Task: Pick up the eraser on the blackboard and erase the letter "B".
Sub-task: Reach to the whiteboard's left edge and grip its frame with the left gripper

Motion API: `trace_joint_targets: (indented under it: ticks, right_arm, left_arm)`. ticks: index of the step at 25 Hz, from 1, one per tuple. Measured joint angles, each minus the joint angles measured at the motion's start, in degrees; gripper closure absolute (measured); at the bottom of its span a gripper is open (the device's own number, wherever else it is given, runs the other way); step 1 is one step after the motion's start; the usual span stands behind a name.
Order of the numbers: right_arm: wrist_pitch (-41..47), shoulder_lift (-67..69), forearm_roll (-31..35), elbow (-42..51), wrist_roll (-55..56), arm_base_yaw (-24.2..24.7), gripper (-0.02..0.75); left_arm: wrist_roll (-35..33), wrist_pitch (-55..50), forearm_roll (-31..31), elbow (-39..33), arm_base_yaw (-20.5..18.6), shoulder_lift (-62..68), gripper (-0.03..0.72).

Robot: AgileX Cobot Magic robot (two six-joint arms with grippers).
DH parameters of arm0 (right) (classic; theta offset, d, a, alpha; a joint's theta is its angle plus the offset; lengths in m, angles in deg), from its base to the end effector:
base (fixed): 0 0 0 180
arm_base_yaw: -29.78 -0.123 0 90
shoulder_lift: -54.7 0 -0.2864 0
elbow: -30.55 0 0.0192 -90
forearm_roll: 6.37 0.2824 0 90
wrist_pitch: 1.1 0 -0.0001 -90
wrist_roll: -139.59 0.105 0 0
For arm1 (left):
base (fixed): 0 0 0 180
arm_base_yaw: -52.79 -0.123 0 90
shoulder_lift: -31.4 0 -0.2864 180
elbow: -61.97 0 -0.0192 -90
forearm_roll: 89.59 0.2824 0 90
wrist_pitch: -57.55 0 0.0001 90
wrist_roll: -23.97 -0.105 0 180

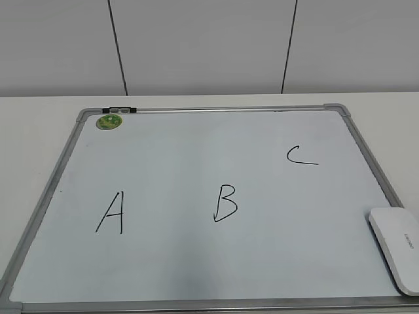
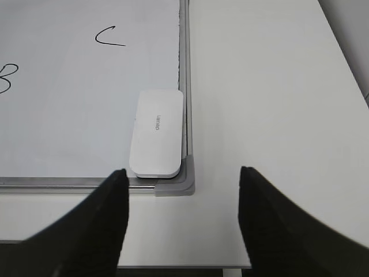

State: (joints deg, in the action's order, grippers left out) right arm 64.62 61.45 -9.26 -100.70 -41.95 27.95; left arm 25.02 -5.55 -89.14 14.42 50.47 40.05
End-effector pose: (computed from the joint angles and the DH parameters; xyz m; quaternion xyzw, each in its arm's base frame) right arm 0.0273 -0.0040 0.2780 -0.0234 0.8707 -0.0239 0.4907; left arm 0.0323 0.0020 0.2877 -0.0256 0.8626 0.0095 0.5052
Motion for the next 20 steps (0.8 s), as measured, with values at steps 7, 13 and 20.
trace_joint_targets:
  ticks: [7,13,20]
  right_arm:
    - [0.0,0.0,0.0,0.0,0.0,0.0,0.290]
    - [0.0,0.0,0.0,0.0,0.0,0.0,0.290]
    - [0.0,0.0,0.0,0.0,0.0,0.0,0.290]
  left_arm:
    - [0.0,0.0,0.0,0.0,0.0,0.0,0.315]
    - [0.0,0.4,1.2,0.2,0.0,0.0,0.315]
    - [0.0,6.4,1.5,2.4,0.0,5.8,0.315]
